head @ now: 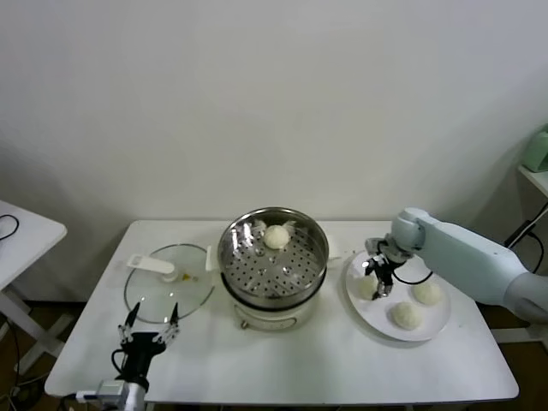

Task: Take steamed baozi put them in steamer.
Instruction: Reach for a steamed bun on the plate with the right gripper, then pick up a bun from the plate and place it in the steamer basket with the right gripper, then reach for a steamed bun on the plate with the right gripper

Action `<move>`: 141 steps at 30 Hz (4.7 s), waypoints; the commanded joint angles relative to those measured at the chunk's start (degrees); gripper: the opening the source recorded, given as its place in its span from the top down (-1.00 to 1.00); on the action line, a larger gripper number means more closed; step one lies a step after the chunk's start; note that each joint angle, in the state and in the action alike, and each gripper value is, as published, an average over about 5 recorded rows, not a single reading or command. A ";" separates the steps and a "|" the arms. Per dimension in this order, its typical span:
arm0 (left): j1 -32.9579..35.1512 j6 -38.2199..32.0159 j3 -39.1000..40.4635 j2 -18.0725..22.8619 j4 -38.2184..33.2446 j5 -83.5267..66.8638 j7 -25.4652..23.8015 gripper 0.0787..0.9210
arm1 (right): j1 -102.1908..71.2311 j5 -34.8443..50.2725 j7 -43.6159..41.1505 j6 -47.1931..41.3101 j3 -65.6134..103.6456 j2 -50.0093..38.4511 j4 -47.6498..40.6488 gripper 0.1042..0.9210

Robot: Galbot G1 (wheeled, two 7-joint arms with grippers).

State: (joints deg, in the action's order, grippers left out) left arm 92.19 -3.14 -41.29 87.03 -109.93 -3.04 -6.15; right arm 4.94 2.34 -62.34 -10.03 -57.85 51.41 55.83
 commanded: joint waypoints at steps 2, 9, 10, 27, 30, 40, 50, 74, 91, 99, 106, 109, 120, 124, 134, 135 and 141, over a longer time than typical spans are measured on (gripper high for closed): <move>-0.02 -0.02 0.01 0.02 0.06 -0.01 0.03 -0.77 | -0.10 0.70 0.01 -0.07 0.13 0.34 -0.61 -0.39; 0.18 -0.13 0.00 0.03 -0.23 -0.01 0.05 -0.77 | 4.87 6.72 0.40 -1.80 -1.93 -0.53 0.74 -0.37; 0.21 -0.13 0.02 0.03 -0.31 -0.01 0.08 -0.77 | 6.41 8.31 0.50 -2.16 -2.80 -0.76 1.05 -0.36; 0.25 0.53 0.78 -0.02 -2.34 -0.18 0.35 -0.77 | 39.32 36.55 0.71 -5.77 -23.93 2.28 7.29 -0.31; 0.36 0.48 0.94 -0.08 -2.63 -0.23 0.34 -0.77 | 41.20 41.74 1.85 -7.36 -24.77 5.14 9.19 -0.31; 1.20 0.27 1.06 0.15 -4.02 -0.74 0.26 -0.77 | 36.32 49.75 7.74 -12.27 -22.47 16.62 9.83 -0.32; 1.38 0.53 0.42 0.14 -5.27 -1.24 0.31 -0.77 | 28.55 48.23 10.09 -13.12 -20.80 26.76 4.03 -0.30; 2.30 -0.08 -0.28 -0.42 -4.38 -2.41 0.16 -0.77 | 22.91 42.18 9.45 -11.92 -21.60 29.12 -0.56 -0.31; 2.44 -0.17 -0.29 -0.37 -4.23 -2.41 0.18 -0.77 | 22.65 40.30 8.77 -11.16 -22.21 28.77 -0.70 -0.32; 2.56 -0.43 -0.25 -0.27 -3.98 -2.50 0.24 -0.77 | 22.55 39.20 8.57 -10.45 -22.12 28.69 -0.83 -0.54; 2.61 -0.51 -0.39 -0.28 -4.02 -2.61 0.28 -0.77 | 23.57 39.05 7.53 -9.67 -22.00 27.68 0.31 -0.75; 2.60 -0.46 -0.41 -0.32 -4.11 -2.62 0.29 -0.77 | 26.11 40.00 5.92 -9.22 -22.49 26.06 2.75 -0.76; 1.80 0.07 0.18 -0.40 -4.38 -3.49 1.92 -0.77 | 44.36 39.72 -3.04 -3.37 -30.04 8.40 17.13 -0.76; 0.94 0.61 0.75 -0.28 -4.64 -3.38 3.39 -0.77 | 45.12 33.36 -4.40 -2.70 -29.77 0.32 21.22 -0.76; 0.90 -0.01 0.29 -1.59 -5.21 -4.12 -0.70 -0.77 | 29.76 18.56 -5.56 -2.16 -16.95 -19.89 26.17 -0.76; 0.92 0.09 0.26 -1.56 -5.33 -4.17 -0.59 -0.77 | 27.85 17.36 -5.75 -1.96 -15.76 -21.34 26.55 -0.76; 1.54 0.28 0.26 -1.20 -5.40 -4.17 0.25 -0.77 | 14.14 12.81 -5.49 -2.04 -6.07 -26.82 26.82 -0.76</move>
State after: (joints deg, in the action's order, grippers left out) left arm 93.56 -2.93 -41.06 86.02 -115.01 -7.01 -5.35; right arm 32.37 24.13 -66.56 -12.78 -74.08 37.35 79.22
